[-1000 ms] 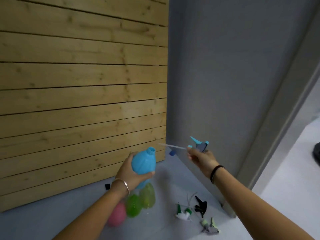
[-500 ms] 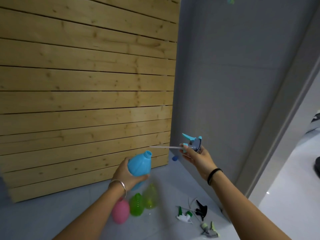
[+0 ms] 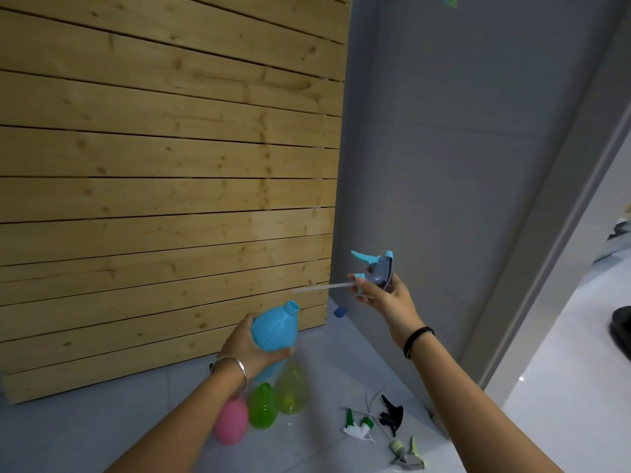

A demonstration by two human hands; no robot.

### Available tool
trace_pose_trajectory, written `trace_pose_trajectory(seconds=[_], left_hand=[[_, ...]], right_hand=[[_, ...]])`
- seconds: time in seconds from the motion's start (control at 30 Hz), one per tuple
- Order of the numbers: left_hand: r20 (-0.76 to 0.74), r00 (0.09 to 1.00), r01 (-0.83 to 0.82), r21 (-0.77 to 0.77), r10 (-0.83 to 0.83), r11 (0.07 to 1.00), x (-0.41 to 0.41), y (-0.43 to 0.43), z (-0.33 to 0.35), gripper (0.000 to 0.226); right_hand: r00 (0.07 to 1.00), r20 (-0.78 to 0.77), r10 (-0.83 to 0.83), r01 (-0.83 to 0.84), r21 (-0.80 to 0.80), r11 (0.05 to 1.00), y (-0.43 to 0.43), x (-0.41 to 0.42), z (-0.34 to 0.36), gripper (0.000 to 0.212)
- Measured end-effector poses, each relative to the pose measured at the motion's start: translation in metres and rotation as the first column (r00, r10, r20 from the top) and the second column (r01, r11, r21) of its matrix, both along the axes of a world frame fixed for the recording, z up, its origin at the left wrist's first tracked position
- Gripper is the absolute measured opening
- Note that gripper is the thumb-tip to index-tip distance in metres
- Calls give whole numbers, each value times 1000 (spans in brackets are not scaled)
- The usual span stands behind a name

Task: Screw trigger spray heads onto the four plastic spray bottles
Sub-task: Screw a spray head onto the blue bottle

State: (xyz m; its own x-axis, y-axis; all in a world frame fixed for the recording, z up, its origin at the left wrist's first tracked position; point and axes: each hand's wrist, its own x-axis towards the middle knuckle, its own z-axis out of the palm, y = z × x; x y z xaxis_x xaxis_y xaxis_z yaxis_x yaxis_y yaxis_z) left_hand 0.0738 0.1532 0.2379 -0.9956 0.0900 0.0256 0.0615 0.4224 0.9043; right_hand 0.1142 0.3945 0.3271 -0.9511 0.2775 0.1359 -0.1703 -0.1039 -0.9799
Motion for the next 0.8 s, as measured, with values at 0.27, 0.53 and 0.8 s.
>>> trace_pose_trajectory(seconds=[0.27, 0.53, 0.8], left_hand=[[-9, 999, 53, -39, -54, 998, 1, 4, -2, 81], [-106, 976, 169, -183, -190, 969, 10, 26, 12, 82], [-50, 969, 232, -172, -243, 958, 8, 26, 12, 83]], right_hand=[[992, 102, 78, -91, 135, 987, -3, 5, -6, 44], [973, 160, 166, -211, 331, 920, -20, 4, -24, 54], [970, 161, 183, -227, 326, 918, -20, 4, -27, 46]])
